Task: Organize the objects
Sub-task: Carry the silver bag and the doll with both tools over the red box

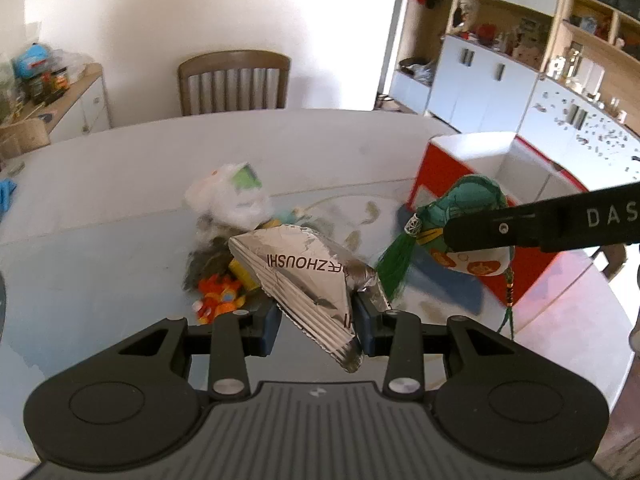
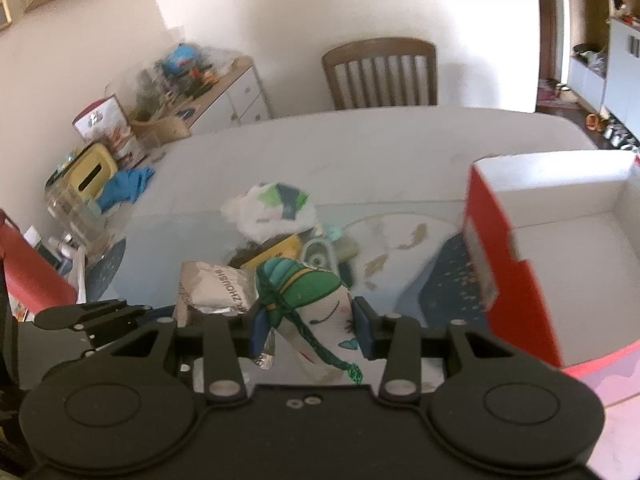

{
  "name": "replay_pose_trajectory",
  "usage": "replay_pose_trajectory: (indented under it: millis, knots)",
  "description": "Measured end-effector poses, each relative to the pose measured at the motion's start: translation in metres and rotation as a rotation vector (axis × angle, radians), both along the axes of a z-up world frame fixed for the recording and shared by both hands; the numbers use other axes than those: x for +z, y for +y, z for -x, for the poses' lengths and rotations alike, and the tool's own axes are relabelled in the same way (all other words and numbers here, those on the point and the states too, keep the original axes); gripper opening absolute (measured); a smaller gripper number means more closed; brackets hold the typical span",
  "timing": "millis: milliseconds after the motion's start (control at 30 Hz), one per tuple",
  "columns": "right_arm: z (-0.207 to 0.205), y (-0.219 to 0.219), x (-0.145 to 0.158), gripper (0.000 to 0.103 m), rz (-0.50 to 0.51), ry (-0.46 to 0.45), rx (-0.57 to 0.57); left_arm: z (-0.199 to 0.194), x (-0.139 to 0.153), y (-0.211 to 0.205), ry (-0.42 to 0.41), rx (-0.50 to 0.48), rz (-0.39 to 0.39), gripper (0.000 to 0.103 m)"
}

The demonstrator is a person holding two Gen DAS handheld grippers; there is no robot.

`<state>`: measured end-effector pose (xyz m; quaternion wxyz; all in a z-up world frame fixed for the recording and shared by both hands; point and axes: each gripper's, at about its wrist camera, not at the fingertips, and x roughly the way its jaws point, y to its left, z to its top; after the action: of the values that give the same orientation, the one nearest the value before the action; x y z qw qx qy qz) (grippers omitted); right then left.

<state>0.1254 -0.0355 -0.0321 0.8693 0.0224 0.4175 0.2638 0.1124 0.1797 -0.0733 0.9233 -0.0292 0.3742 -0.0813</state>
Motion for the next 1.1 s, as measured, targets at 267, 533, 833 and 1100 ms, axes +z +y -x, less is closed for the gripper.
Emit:
replay_pose_trajectory:
  millis: [267,533,833,1100]
  knots:
    - [-0.006,-0.038,0.016,0.041,-0.008,-0.019,-0.084,-0.015,0.03,-0.032,-0.02,-0.066,0.007,0.038]
    - [-0.029,-0.091,0.031,0.041,-0.051,-0.063,-0.127,-0.038,0.047,-0.083,-0.027,-0.086,0.018,0.038]
    - [-0.064,-0.149,0.036,0.041,-0.043,-0.103,-0.116,-0.064,0.062,-0.152,-0.042,-0.103,0.004,0.038]
    - [-0.098,-0.193,0.036,0.042,-0.027,-0.135,-0.117,-0.096,0.067,-0.215,-0.049,-0.139,-0.01,0.038]
